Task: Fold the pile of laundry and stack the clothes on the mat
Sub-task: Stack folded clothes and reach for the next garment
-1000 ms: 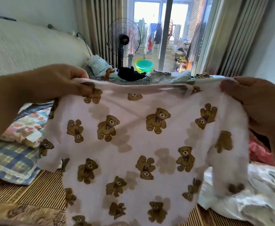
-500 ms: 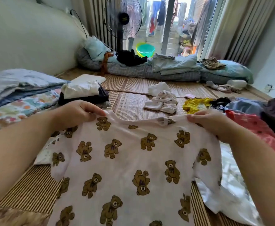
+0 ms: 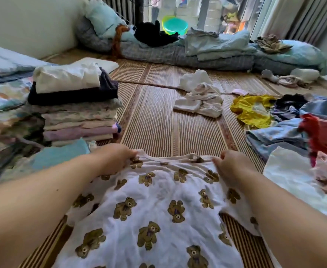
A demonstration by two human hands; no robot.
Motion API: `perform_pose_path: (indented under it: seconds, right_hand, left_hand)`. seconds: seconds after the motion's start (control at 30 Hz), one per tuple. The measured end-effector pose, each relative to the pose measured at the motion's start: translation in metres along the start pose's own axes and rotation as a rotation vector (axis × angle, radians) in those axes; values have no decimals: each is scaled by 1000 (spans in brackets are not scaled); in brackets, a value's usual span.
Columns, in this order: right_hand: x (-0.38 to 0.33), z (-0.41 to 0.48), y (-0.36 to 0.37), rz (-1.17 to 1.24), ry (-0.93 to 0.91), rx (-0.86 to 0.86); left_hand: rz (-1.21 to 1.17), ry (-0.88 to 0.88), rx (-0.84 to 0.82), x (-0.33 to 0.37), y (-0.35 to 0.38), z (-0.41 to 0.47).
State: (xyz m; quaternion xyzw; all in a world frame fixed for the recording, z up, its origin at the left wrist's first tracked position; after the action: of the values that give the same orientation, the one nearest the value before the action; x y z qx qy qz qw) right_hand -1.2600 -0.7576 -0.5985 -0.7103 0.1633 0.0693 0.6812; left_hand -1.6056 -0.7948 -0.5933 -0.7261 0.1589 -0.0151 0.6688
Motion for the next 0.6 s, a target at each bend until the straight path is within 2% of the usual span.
perform_pose_path:
  seconds: [0.03,0.07,0.1,0.2,0.23,0.33,0.43,0.6]
  right_hand:
    - [3,0,-1,52,7,-5]
    - [6,2,-3,105,29,-33]
    - [11,3,-7,138,53,-70]
    - [30,-4,-23,132,67,-218]
    - [36,-13,-27,99,61,-275]
    - [50,-38,-34,-64,61,-376]
    - [43,-51,-40,-130,22,-314]
    - [21,-60,-54,87,20,-114]
  left_hand:
    - [-96,39,-16,1,7,-1]
    - [-118,-12,-39,-2,4,-5]
    - [-232,-86,38,-9,-1,-9]
    - [-340,-254,28,-33,-6,-25]
    - [-345,-287,38,-39,-13,-33]
    - [-116,-378,-4,-54,-27,-60]
    - [-59,-460,-169,-53,-24,-82]
    - [-125,-483,-108,-48,-28,-94]
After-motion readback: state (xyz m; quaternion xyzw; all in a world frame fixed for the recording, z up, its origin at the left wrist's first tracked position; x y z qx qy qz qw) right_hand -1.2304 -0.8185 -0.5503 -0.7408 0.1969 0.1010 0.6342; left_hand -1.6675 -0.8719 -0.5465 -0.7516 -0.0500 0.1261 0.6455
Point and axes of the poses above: each hand's wrist, its own z-axis towards the middle knuckle, its own y-axis out of the palm, x = y × z, the point moved 5 cm from there along z, towards the middle knuckle, and after that the axes turned 5 degrees about z, right-handed, at the moved point
